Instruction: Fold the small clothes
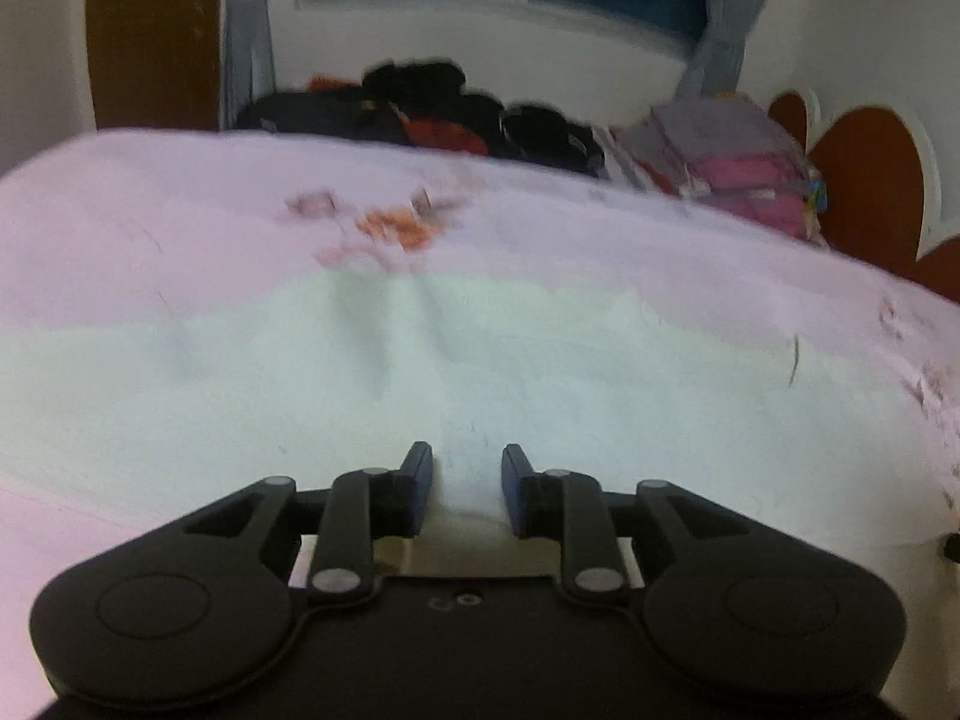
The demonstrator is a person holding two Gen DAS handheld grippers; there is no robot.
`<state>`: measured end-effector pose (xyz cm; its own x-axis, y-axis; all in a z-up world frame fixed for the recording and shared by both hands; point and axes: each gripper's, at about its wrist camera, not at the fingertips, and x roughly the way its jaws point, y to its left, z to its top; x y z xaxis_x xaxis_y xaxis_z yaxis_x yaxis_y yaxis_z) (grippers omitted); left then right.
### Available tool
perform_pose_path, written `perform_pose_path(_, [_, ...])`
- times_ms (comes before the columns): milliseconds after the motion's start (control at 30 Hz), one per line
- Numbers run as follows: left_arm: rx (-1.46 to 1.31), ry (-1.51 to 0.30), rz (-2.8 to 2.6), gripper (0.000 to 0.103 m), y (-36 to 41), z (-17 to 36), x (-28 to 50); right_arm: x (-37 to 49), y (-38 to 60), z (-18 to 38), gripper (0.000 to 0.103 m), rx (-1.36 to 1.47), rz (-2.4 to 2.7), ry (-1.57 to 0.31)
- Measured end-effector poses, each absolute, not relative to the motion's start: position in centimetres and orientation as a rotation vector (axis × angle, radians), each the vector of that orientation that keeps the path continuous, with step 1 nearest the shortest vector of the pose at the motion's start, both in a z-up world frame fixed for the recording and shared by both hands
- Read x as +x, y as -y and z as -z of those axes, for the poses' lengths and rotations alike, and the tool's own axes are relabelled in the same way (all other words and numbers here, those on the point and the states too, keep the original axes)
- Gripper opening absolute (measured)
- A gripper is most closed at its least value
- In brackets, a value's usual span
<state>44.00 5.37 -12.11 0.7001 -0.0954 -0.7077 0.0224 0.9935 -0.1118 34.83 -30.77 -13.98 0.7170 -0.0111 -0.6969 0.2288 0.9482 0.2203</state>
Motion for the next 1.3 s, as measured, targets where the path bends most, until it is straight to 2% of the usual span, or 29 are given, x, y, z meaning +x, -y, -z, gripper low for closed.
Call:
perform_pose_path(33, [-0.098,-0.772,0.070,0.030,-5.5,11.6,43.7,34.5,30.9,13.5,0.019,0.300,0.139,-0.746])
perform_pose_path(67, [-0.095,-0.759,0.072,0.032,-5.5,11.2,43.5,34.4,31.1,13.0,0.036,0.305,0.141,-0.731])
perform_pose_path(133, [-0.093,-0.746,0.094,0.036,-5.0,10.6,43.4,35.0,31.6,12.5,0.058,0.312,0.145,-0.703])
perform_pose_path(200, [-0.089,-0.751,0.123,0.039,-4.2,10.6,43.7,36.4,31.9,12.5,0.058,0.316,0.141,-0.706])
perform_pose_path(500, [-0.057,-0.828,0.120,0.039,-2.5,13.9,46.0,44.3,32.8,15.3,0.055,0.374,0.117,-0.777])
perform_pose_path(533, [-0.060,-0.832,0.117,0.039,-2.6,14.2,46.1,44.9,32.9,15.6,0.048,0.375,0.119,-0.782])
perform_pose_path(600, [-0.058,-0.831,0.117,0.039,-2.8,14.4,46.1,46.0,33.2,16.0,0.041,0.399,0.111,-0.788])
perform_pose_path(633, [-0.055,-0.831,0.117,0.039,-2.7,14.3,46.0,46.3,33.1,16.0,0.031,0.405,0.102,-0.788])
perform_pose_path(700, [-0.061,-0.835,0.116,0.039,-2.7,14.3,46.1,46.6,32.8,15.9,0.023,0.394,0.096,-0.788])
perform_pose_path(733, [-0.065,-0.837,0.116,0.040,-2.8,14.2,46.1,46.5,32.6,15.7,0.014,0.367,0.097,-0.783])
perform_pose_path(767, [-0.070,-0.838,0.116,0.040,-2.8,14.2,46.1,46.5,32.2,15.7,0.011,0.326,0.107,-0.778])
perform_pose_path(1000, [-0.070,-0.851,0.103,0.041,-2.9,13.9,46.1,45.7,31.6,15.4,0.011,0.215,0.195,-0.752])
perform_pose_path(1133, [-0.093,-0.854,0.099,0.057,-3.3,13.0,45.3,43.6,29.6,13.6,0.013,0.204,0.122,-0.712])
perform_pose_path(1300, [-0.108,-0.863,0.089,0.062,-4.7,12.0,43.8,42.3,24.6,13.2,0.014,0.164,-0.020,-0.731])
